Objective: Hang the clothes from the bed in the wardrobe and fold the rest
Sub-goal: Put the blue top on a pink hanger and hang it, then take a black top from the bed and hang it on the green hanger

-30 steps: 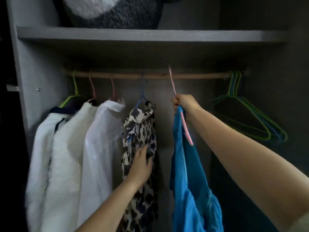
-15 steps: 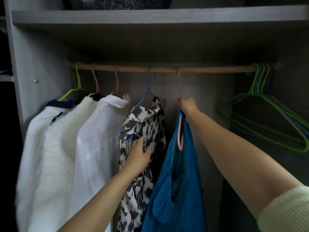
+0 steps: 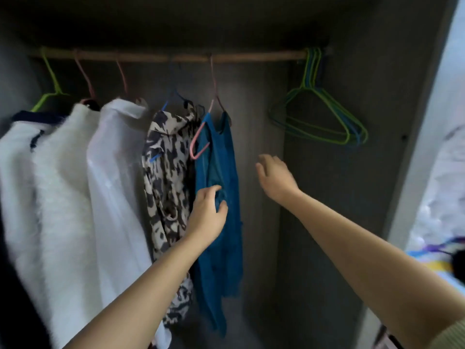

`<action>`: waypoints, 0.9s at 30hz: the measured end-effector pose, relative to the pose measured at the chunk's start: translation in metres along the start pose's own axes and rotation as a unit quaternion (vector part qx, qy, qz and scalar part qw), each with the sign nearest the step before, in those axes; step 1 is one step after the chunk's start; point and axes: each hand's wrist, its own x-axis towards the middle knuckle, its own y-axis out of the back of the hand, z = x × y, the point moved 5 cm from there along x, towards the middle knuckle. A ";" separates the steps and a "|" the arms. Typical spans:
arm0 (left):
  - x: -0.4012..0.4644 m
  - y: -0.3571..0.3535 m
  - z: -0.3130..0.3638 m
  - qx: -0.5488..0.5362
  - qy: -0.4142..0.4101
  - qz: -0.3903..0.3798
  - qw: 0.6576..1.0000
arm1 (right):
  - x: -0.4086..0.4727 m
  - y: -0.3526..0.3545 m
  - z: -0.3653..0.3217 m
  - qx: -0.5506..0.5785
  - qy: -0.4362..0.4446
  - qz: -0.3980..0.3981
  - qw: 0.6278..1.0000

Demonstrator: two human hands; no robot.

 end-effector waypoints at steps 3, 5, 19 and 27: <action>-0.040 -0.032 0.007 -0.005 -0.011 -0.046 0.999 | -0.067 0.001 0.032 -0.084 -0.019 -0.015 0.996; -0.066 -0.058 0.011 0.003 -0.022 -0.082 0.996 | -0.114 0.004 0.054 -0.121 -0.034 -0.031 0.992; -0.291 -0.281 0.157 -0.030 -0.224 -0.413 0.883 | -0.457 0.131 0.226 -0.191 -0.377 0.000 0.906; -0.413 -0.360 0.300 -0.085 -0.301 -0.502 0.806 | -0.634 0.263 0.274 -0.207 -0.513 0.077 0.830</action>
